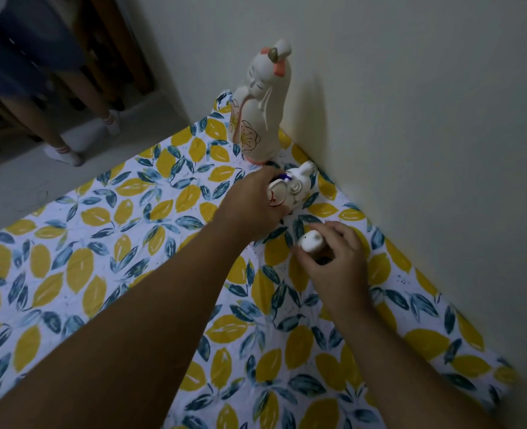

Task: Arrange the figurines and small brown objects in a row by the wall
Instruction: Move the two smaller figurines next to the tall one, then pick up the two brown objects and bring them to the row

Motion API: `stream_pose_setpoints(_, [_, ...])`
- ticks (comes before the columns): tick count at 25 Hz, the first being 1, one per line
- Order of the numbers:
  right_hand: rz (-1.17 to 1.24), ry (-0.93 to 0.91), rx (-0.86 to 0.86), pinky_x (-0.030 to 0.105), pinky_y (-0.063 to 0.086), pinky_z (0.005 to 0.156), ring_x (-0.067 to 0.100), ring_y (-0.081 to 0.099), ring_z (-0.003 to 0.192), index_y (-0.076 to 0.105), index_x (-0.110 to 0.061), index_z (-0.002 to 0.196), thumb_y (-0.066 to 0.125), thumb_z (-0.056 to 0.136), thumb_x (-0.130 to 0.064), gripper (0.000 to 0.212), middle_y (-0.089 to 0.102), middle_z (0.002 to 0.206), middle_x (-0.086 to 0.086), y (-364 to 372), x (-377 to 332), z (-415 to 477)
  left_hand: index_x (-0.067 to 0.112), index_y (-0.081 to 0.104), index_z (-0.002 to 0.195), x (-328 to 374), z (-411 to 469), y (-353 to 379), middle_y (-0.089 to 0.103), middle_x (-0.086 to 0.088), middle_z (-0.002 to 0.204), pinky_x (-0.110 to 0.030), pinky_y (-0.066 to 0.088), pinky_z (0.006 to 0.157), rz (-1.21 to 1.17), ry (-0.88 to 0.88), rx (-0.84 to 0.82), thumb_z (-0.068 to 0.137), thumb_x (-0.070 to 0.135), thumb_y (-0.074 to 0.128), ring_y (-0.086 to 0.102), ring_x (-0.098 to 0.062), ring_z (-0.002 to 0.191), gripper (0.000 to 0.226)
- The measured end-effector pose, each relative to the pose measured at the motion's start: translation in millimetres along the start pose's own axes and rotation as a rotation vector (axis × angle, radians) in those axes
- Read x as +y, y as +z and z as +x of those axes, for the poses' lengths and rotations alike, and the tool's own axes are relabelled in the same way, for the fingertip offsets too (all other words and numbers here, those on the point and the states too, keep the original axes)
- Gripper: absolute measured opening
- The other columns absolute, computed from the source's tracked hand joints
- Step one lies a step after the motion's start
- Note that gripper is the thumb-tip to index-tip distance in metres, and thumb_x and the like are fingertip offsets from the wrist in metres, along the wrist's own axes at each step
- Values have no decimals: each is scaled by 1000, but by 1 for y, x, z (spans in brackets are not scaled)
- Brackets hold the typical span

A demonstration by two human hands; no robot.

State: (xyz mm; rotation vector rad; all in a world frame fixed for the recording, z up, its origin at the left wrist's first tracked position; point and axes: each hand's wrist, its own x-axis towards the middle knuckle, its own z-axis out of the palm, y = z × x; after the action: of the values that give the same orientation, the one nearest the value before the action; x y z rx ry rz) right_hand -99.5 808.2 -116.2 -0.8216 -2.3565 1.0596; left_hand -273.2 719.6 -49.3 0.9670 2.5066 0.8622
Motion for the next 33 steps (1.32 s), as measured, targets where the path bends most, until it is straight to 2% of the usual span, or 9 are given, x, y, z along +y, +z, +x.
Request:
stream_pose_setpoints(3, [20, 34, -23, 31, 59, 84, 21, 56, 117, 69, -21, 121, 86, 79, -29, 47, 54, 130, 3, -1, -3, 0, 20, 58, 132, 1, -1, -2, 68, -3, 122, -26, 48, 82, -26, -11, 5, 73, 28, 86, 64, -23, 108, 66])
stream_pose_setpoints(6, [-71, 4, -57, 27, 45, 98, 25, 44, 136, 61, -21, 133, 82, 80, -39, 60, 52, 142, 4, -6, -10, -3, 18, 44, 148, 0, -13, -8, 58, -5, 139, -31, 46, 95, -48, -29, -2, 71, 29, 86, 54, -23, 124, 88])
stream_pose_setpoints(12, [-275, -198, -141, 47, 34, 116, 27, 37, 144, 54, -14, 142, 55, 92, -52, 63, 52, 150, 4, -7, -59, -37, 20, 28, 156, -22, -110, -47, 34, -2, 159, -37, 31, 113, 27, -122, 17, 86, 42, 74, 32, -21, 145, 86])
stream_pose_setpoints(18, [-283, -305, -488, 47, 21, 122, 22, 22, 152, 41, -24, 152, 50, 101, -43, 56, 37, 161, -2, 34, -133, -115, 21, 24, 157, -65, -270, -102, 28, -3, 162, -44, 28, 117, 52, -310, 84, 92, 50, 63, 23, -23, 149, 82])
stream_pose_setpoints(22, [-235, -325, -718, 46, 17, 123, 18, 12, 154, 31, -31, 155, 51, 98, -25, 61, 24, 166, -4, 59, -171, -168, 23, 23, 157, -93, -348, -115, 22, -4, 164, -48, 28, 116, -11, -429, 111, 92, 41, 60, 18, -24, 150, 77])
stream_pose_setpoints(26, [-200, -335, -857, 45, 28, 118, 21, 21, 151, 37, -31, 153, 59, 94, -16, 64, 31, 163, 1, 84, -183, -200, 16, 42, 146, -120, -388, -95, 43, -11, 151, -50, 41, 106, -11, -486, 82, 86, 35, 62, 40, -30, 138, 67])
stream_pose_setpoints(28, [-155, -325, -867, 45, 40, 111, 25, 39, 142, 52, -26, 144, 59, 94, -5, 55, 46, 152, 6, 95, -184, -208, 18, 59, 118, -130, -398, -80, 63, -9, 116, -48, 52, 85, -51, -494, 46, 82, 29, 63, 59, -30, 103, 38])
stream_pose_setpoints(30, [-120, -302, -802, 40, 49, 98, 27, 56, 120, 64, -19, 132, 58, 94, 2, 44, 60, 132, 9, 102, -184, -211, 18, 59, 95, -140, -401, -66, 63, -5, 91, -44, 53, 72, -34, -493, 51, 80, 25, 67, 58, -28, 82, 18])
stream_pose_setpoints(33, [-110, -280, -732, 34, 50, 87, 27, 60, 104, 67, -17, 128, 61, 93, 3, 41, 63, 114, 8, 105, -186, -214, 15, 63, 115, -142, -396, -55, 64, -9, 113, -44, 52, 85, -27, -472, 154, 79, 37, 75, 58, -33, 108, 44])
